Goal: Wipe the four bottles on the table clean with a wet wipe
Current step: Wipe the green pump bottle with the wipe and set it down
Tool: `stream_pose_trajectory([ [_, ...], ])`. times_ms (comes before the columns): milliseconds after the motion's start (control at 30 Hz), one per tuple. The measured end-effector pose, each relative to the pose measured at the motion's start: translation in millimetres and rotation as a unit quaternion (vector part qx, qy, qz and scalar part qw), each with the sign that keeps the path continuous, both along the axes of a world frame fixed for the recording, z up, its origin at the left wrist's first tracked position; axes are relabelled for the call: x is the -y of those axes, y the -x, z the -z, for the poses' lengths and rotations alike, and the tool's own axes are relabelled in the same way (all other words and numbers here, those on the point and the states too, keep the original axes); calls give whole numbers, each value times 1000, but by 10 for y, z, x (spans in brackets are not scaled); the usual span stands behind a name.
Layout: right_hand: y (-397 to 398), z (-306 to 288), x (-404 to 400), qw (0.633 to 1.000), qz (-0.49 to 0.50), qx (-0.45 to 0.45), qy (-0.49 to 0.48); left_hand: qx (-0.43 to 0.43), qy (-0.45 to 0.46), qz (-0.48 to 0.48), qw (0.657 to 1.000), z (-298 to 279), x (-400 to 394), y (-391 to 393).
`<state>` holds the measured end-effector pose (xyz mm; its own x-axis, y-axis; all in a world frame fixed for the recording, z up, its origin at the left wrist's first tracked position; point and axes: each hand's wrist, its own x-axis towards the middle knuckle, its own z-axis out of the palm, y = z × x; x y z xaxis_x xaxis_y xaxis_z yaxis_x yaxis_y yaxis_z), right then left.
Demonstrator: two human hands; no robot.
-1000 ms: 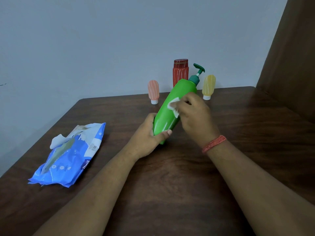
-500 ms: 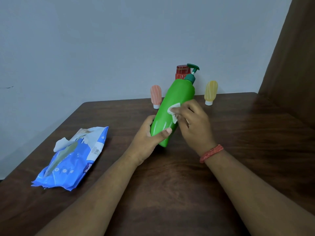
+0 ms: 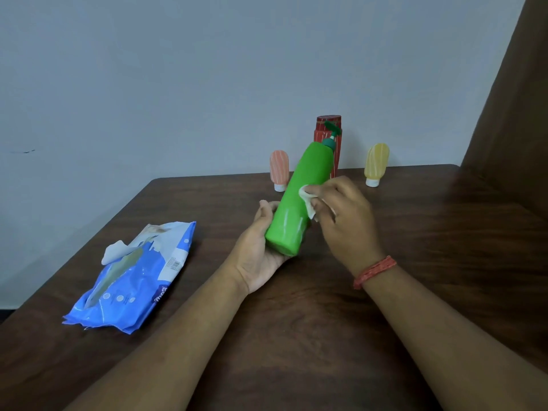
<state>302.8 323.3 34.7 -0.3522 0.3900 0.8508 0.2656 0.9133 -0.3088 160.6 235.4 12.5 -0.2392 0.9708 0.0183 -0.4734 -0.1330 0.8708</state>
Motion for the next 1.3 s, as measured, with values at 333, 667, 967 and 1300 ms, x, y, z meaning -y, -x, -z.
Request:
stream_pose_trajectory([
  [333,19,2,49,995,-54,78,-1,-38,-2,-22,999,50,-27,-3],
  [667,14,-32,110,985,-97,144,6,-73,24,-53,996,47,-75,-6],
  [967,29,-18,136,984,-120,124,54,-48,30,-54,997,40,-66,26],
  [1300,55,20,186,977,-145,156,-9,-19,21,-57,998,48,-58,75],
])
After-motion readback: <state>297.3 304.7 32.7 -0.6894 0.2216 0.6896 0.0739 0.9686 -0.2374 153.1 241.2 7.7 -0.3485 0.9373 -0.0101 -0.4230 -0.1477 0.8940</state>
